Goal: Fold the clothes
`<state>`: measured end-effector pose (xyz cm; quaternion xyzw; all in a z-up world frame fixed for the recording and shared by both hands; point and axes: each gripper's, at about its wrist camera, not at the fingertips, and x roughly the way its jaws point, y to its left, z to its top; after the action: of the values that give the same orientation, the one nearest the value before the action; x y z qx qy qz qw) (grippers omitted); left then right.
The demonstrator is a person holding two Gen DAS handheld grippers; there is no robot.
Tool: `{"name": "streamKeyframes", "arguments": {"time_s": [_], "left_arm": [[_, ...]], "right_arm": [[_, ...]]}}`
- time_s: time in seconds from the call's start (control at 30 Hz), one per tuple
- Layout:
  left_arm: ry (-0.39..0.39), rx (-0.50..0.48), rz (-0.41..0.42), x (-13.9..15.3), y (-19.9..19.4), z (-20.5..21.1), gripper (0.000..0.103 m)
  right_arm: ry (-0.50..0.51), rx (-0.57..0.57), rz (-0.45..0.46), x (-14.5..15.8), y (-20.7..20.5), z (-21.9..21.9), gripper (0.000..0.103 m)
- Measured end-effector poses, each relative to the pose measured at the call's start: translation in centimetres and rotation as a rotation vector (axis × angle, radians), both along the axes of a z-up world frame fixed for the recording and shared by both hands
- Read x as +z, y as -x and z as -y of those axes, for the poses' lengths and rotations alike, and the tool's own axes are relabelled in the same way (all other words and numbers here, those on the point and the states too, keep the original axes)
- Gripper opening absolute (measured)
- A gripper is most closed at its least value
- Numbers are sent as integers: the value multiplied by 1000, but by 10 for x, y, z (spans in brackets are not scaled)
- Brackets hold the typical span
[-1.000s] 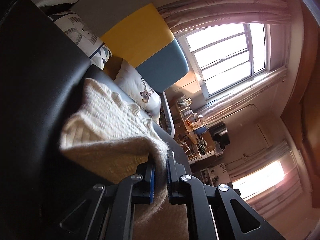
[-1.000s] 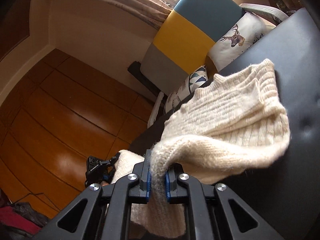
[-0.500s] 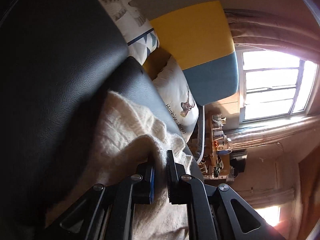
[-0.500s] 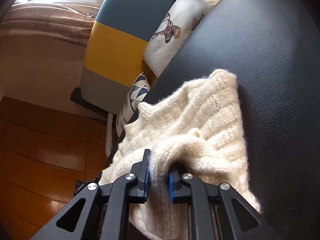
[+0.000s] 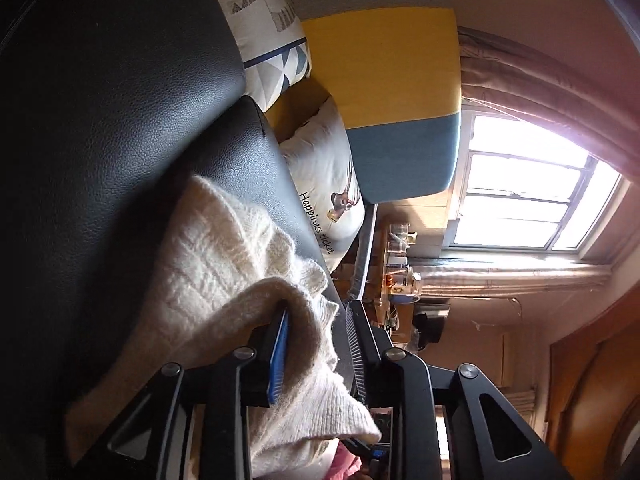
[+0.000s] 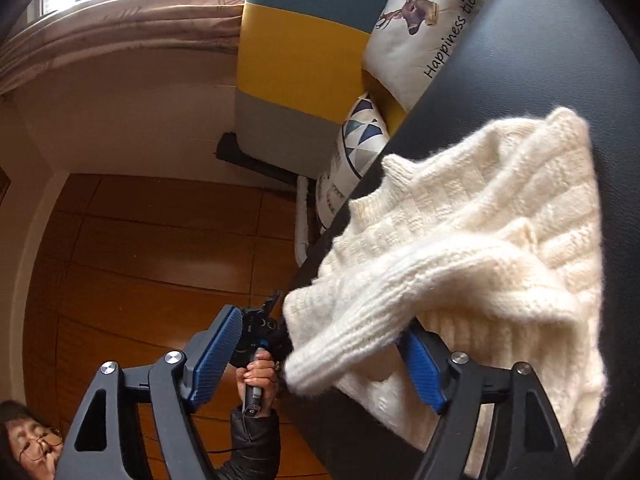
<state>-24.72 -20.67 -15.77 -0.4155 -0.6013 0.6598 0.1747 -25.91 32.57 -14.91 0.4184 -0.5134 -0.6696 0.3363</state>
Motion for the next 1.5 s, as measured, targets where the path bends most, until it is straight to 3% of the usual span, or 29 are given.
{"name": "streamKeyframes", "arguments": {"time_s": [0.37, 0.53, 0.6, 0.7, 0.77, 0.87, 0.93, 0.97, 1.1, 1.3, 1.37, 1.43, 1.5], "left_arm": [[-94, 156, 60, -27, 16, 14, 27], [-55, 242, 48, -23, 11, 30, 29], [15, 233, -1, -12, 1, 30, 29], [225, 96, -117, 13, -16, 14, 29], [436, -1, -154, 25, -26, -5, 29], [631, -155, -178, 24, -34, -39, 29], [771, -227, -178, 20, -40, -61, 29], [793, -246, -169, 16, -42, -65, 29], [833, -266, -168, 12, -64, -71, 29], [781, -294, -142, 9, -129, -68, 29], [810, -323, -158, 14, -161, -72, 29], [918, -344, -213, 28, -191, -79, 29], [1073, -351, -317, 47, -213, -90, 29]], "right_arm": [[73, -217, 44, -25, 32, -11, 81], [70, -269, 50, -26, 31, -17, 81], [10, -242, 3, -11, 23, -14, 81], [-181, -172, -116, 20, 0, 0, 81], [-404, -113, -184, 36, -17, 18, 81], [-762, -3, -215, 39, -24, 54, 81], [-952, 65, -184, 25, -19, 77, 81], [-1014, 96, -159, 16, -18, 84, 81], [-1128, 148, -142, 3, -28, 98, 81], [-1105, 195, -120, 5, -82, 89, 81], [-1094, 198, -123, 6, -108, 85, 81], [-1095, 213, -135, 8, -132, 83, 81], [-1098, 201, -151, 15, -153, 80, 81]]}}
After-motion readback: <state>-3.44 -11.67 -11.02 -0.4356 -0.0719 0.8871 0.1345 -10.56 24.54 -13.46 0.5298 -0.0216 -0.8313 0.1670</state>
